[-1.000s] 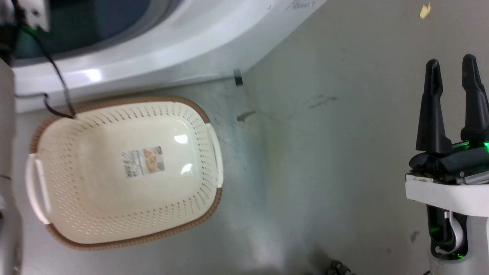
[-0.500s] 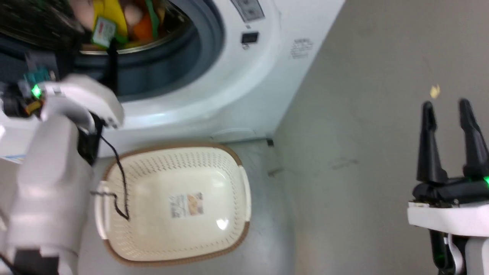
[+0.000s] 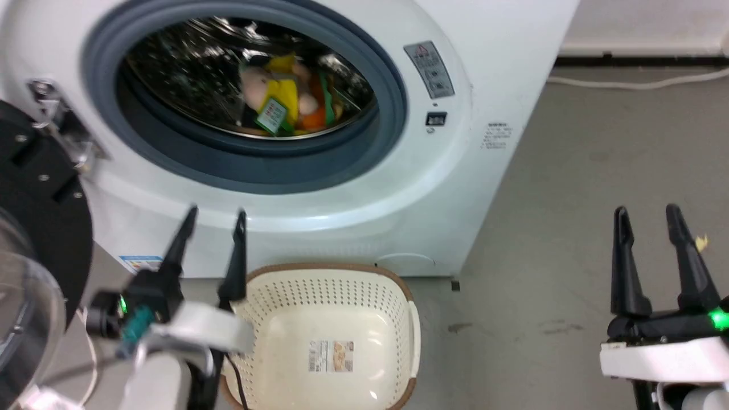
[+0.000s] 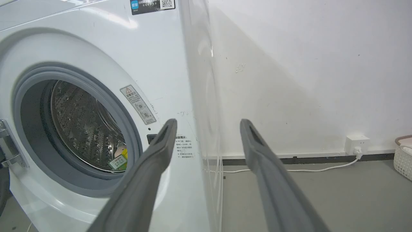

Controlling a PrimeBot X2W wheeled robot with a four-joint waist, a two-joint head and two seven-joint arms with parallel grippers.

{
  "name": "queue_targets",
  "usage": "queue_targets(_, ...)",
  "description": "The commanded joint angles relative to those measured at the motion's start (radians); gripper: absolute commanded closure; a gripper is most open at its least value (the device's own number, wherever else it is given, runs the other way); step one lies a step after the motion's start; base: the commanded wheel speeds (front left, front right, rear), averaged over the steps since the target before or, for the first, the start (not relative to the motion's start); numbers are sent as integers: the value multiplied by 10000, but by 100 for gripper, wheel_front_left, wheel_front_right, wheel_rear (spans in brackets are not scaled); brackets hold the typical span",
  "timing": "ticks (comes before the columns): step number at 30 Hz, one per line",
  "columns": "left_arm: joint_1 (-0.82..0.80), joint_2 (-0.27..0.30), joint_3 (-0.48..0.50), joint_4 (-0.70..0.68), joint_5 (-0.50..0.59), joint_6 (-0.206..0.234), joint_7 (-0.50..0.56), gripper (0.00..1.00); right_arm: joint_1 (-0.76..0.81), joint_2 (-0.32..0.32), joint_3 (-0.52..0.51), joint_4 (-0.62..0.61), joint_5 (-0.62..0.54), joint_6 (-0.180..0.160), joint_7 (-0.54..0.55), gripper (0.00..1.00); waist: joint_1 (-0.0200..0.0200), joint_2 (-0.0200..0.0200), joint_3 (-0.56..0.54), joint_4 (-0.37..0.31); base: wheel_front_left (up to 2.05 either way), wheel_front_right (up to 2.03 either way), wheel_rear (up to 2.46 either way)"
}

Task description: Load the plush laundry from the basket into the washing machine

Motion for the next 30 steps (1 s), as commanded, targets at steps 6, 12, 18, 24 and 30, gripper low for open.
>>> queue_targets(6, 1661, -351, -148, -1200, 912, 583, -42, 0, 473, -10, 233, 252, -71, -7, -46, 0, 3, -1, -556, 189, 0, 0, 0)
queue_targets(12, 2350, -689, -63, -1555, 1034, 605, -42, 0, 757, -10, 425, 463, -149, -7, -46, 0, 3, -1, -680, 145, 0, 0, 0)
queue_targets(18, 2560, -954, 219, -1521, 908, 561, -43, 0, 912, -10, 515, 674, -252, -7, -46, 0, 3, -1, -709, 197, 0, 0, 0)
queue_targets(24, 2608, -1202, 567, -1362, 302, 341, -43, 0, 952, -10, 580, 743, -325, -7, -46, 0, 3, -1, -752, 251, 0, 0, 0)
queue_targets(30, 2492, -1292, 777, -1105, -114, 127, 1, 100, 818, -2, 619, 777, -336, 0, 1, 100, 3, -1, -778, 254, 0, 0, 0)
